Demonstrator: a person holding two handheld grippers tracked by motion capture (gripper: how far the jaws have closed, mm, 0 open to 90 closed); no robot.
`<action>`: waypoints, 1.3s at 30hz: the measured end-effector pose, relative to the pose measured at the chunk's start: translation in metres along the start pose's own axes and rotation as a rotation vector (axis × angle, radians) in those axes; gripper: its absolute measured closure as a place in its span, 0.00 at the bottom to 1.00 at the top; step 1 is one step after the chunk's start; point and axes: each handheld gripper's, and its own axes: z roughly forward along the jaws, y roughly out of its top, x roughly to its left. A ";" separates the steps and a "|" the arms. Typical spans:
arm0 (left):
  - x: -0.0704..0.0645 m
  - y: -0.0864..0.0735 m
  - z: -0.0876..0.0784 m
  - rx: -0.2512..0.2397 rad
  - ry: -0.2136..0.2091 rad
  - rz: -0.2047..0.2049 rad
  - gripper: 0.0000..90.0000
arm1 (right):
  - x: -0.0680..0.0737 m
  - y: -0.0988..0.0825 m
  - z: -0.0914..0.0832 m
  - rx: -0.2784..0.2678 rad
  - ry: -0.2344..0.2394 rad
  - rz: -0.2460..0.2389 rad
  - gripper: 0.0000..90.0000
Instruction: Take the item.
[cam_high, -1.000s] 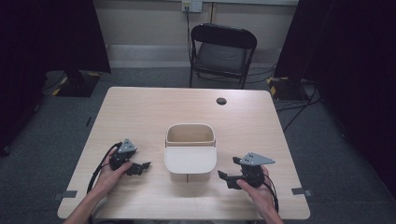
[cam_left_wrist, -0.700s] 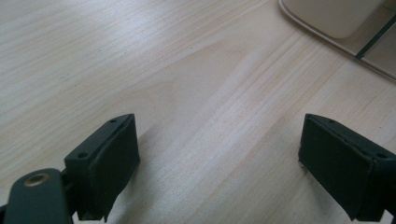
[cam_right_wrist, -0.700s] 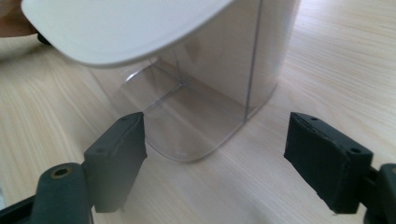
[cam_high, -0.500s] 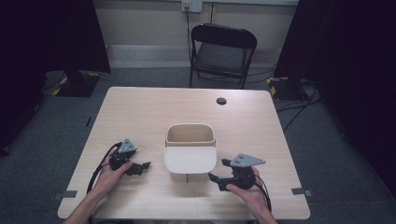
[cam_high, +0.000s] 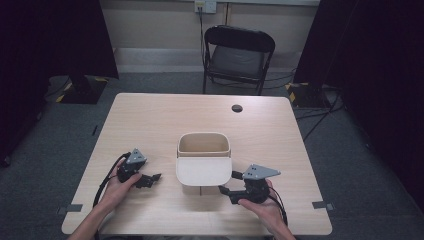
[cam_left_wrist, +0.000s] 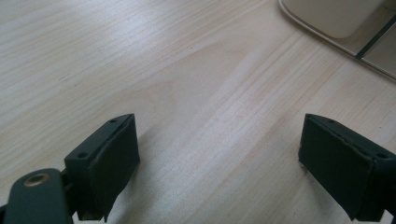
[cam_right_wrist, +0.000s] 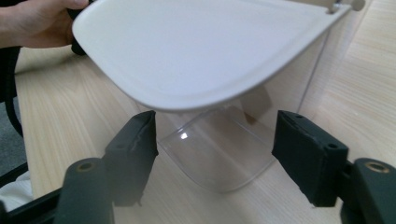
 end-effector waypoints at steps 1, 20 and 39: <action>0.000 0.000 0.000 0.000 0.000 0.000 0.13 | 0.001 0.000 0.000 0.000 -0.005 -0.001 0.34; 0.000 0.000 0.000 -0.002 0.000 -0.003 0.13 | 0.000 0.006 -0.008 -0.044 0.001 0.003 0.39; 0.000 0.000 0.000 0.000 0.000 0.001 0.13 | -0.002 0.010 -0.010 -0.071 0.011 0.020 0.39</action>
